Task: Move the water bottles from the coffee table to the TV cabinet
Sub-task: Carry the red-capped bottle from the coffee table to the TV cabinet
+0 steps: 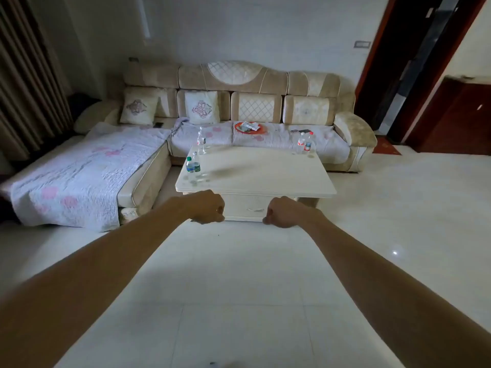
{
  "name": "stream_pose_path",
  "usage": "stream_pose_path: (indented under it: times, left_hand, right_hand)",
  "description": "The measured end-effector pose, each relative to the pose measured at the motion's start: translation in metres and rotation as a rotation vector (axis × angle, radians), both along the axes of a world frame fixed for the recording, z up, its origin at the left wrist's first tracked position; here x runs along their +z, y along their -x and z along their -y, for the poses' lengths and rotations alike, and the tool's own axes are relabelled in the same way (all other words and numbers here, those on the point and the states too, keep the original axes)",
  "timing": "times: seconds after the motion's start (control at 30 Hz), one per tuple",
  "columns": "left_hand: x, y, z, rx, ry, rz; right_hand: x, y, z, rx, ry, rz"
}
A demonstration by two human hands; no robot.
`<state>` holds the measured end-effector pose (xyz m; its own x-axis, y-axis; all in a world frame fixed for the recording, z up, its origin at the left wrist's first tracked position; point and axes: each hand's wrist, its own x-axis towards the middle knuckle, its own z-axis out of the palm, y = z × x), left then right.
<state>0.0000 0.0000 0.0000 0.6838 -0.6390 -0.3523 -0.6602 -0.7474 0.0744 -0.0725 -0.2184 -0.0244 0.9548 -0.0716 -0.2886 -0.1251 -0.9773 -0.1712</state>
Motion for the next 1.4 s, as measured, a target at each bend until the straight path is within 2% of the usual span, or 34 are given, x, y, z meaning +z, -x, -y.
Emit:
stream_pose_path:
  times: [0.13, 0.37, 0.7, 0.9, 1.13, 1.4]
  left_hand:
    - [-0.017, -0.048, 0.018, 0.023, -0.022, -0.073]
    - [-0.033, -0.143, 0.082, -0.109, -0.008, -0.077]
    - [-0.075, -0.185, 0.189, -0.327, -0.035, -0.159]
    - [-0.083, -0.201, 0.281, -0.405, -0.03, -0.183]
    - [-0.092, -0.223, 0.416, -0.381, 0.022, -0.191]
    - [-0.091, -0.237, 0.567, -0.384, 0.055, -0.241]
  right_hand:
    - [-0.008, -0.034, 0.014, -0.068, -0.014, -0.051]
    - [-0.028, -0.101, 0.063, -0.168, -0.013, -0.087]
    - [-0.052, -0.116, 0.147, -0.442, -0.095, -0.163]
    - [-0.072, -0.119, 0.228, -0.54, -0.134, -0.117]
    - [-0.093, -0.133, 0.35, -0.551, -0.114, -0.117]
    - [-0.097, -0.147, 0.5, -0.567, -0.179, -0.093]
